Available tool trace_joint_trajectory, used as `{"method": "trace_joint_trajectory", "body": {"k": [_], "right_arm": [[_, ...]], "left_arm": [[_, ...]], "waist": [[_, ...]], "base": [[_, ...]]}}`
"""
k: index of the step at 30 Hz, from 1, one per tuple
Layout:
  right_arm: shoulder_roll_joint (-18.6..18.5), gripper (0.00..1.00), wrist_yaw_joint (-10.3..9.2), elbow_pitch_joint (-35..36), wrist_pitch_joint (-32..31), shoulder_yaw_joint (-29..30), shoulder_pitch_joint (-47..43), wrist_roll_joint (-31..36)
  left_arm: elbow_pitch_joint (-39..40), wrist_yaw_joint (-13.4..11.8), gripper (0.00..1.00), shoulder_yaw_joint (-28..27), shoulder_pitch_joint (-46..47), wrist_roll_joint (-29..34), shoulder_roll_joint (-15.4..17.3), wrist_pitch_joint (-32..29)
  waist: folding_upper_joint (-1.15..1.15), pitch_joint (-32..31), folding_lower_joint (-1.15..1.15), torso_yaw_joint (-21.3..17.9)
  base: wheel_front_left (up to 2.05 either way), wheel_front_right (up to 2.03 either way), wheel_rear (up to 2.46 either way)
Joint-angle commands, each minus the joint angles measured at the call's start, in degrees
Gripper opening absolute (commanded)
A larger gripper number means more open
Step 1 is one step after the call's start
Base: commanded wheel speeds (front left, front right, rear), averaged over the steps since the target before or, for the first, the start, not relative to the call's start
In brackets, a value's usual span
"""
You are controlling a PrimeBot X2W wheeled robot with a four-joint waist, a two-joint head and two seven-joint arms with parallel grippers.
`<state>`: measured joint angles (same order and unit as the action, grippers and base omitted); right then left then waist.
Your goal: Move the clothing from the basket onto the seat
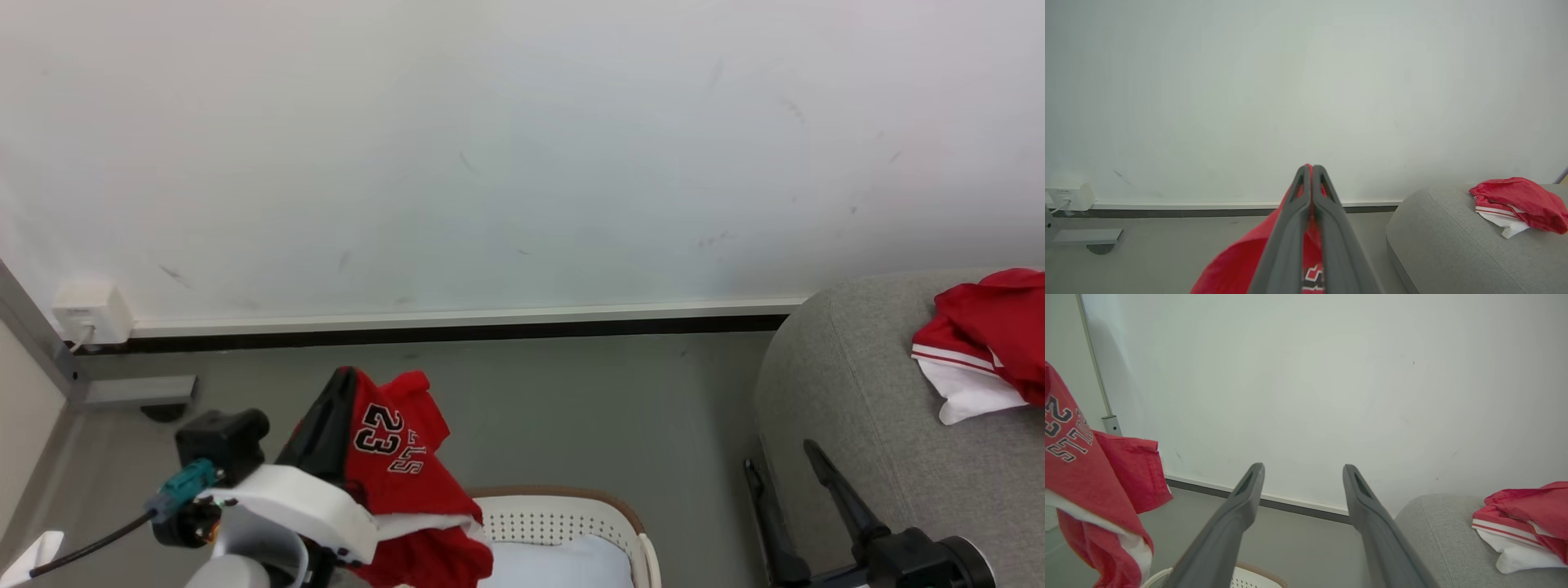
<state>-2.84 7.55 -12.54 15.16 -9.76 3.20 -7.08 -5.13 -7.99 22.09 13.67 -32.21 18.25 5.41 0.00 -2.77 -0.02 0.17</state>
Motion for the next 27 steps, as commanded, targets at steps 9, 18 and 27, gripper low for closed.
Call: {"method": "trace_joint_trajectory", "body": {"k": [9, 18, 27], "right_arm": [[-3.23, 1.0, -0.13, 0.16, -0.01, -10.98, 2.06, -1.88], [-9.03, 1.0, -0.13, -4.82, -0.02, -30.04, 12.27, -3.19], [-5.72, 1.0, -0.13, -11.27, -0.02, -41.26, 26.03, -10.04]], "left_arm": [[9.56, -2.59, 0.0, -0.02, -1.78, 1.23, 2.2, -3.33], [14.06, -2.22, 0.0, 2.54, -0.03, 1.98, 1.52, -5.42], [14.58, -0.95, 0.0, 5.82, 1.76, 1.89, 0.3, -7.3]], "waist": [[0.0, 0.59, 0.02, 0.59], [0.0, 0.66, 0.02, 1.75], [0.0, 0.81, 0.02, 4.1]], "base": [[0.0, 0.0, 0.0], [0.0, 0.0, 0.0], [0.0, 0.0, 0.0]]}}
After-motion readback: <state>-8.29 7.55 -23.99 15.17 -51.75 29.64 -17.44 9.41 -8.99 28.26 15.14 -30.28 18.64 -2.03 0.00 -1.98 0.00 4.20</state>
